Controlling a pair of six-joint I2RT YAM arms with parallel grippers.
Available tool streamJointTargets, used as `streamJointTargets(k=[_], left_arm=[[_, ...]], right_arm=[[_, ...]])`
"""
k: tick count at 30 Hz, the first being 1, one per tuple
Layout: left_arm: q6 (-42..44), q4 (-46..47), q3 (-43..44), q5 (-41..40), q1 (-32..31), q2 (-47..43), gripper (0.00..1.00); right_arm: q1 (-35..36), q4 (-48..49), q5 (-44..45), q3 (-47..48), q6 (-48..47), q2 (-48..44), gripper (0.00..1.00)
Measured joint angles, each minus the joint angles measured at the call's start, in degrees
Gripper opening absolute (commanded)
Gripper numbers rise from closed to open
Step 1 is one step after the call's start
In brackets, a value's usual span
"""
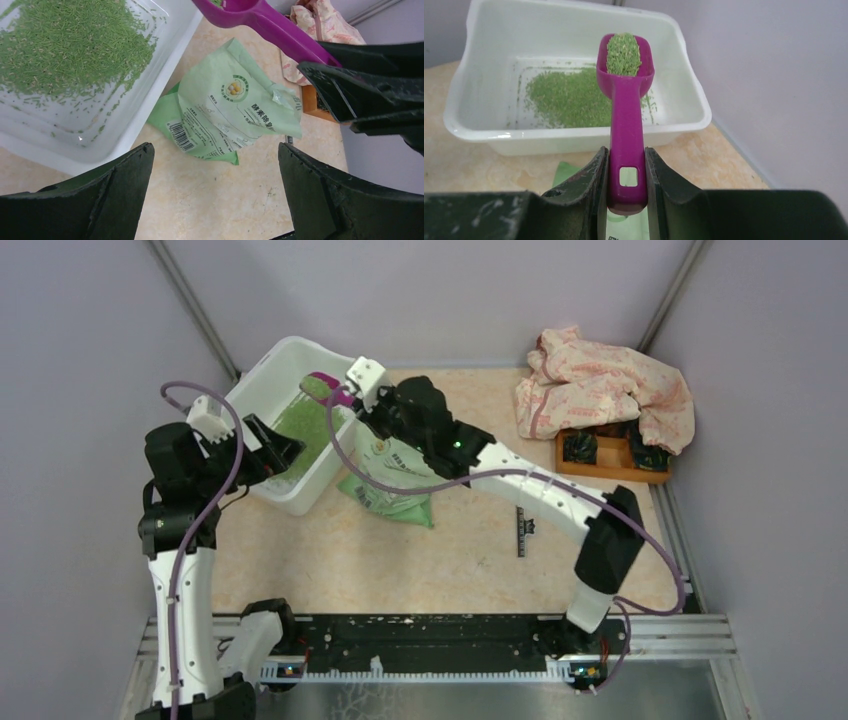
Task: Fill the litter box with clean litter
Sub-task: Pour the cat litter into the litter box.
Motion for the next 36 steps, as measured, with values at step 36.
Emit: streamJointTargets(k=[36], left_arm=[[1.66, -2.43, -0.31, -2.1, 0.11, -0.81, 0.99]], right_arm=[[-1.86, -36.28, -5.49, 40.26, -2.64, 26.95, 0.0]])
